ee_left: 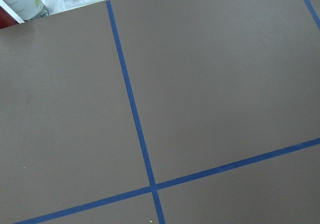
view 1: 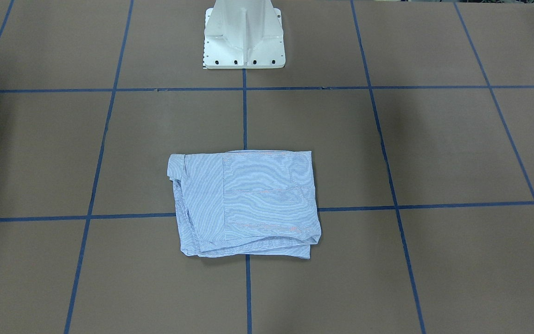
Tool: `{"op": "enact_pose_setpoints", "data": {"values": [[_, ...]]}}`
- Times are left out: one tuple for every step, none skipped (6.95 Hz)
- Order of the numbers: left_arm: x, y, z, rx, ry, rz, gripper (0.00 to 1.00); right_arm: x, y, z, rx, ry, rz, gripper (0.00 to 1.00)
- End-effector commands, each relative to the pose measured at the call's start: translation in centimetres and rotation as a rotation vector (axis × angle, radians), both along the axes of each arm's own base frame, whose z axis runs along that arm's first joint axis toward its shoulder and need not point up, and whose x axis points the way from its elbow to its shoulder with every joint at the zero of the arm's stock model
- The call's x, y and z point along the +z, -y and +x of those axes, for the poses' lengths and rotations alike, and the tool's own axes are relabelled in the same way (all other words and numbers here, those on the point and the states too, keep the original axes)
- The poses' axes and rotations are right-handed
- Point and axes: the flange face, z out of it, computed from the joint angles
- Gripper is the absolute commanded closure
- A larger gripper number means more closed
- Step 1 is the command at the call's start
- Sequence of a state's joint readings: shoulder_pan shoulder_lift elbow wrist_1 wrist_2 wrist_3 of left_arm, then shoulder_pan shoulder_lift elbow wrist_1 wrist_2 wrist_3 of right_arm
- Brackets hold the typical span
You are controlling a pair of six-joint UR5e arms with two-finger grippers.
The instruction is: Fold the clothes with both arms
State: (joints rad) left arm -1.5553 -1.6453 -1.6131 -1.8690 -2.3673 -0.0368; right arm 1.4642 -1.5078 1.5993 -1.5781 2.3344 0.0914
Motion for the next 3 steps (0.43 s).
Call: {"op": "enact_pose_setpoints", "data": {"values": [[0.6, -0.3, 0.1, 0.005, -0.009, -0.009, 0.0, -0.2, 0.3, -0.1, -0.009, 0.004, 0.011, 0.0], [0.7, -0.3, 0.2, 0.008, -0.011, -0.009, 0.0, -0.7, 0.5, -0.1, -0.004, 0.009, 0.016, 0.0], [1.0, -0.3, 0.2, 0.008, -0.009, -0.014, 0.0, -1.8, 0.7, -0.2, -0.003, 0.009, 0.035, 0.0]]}}
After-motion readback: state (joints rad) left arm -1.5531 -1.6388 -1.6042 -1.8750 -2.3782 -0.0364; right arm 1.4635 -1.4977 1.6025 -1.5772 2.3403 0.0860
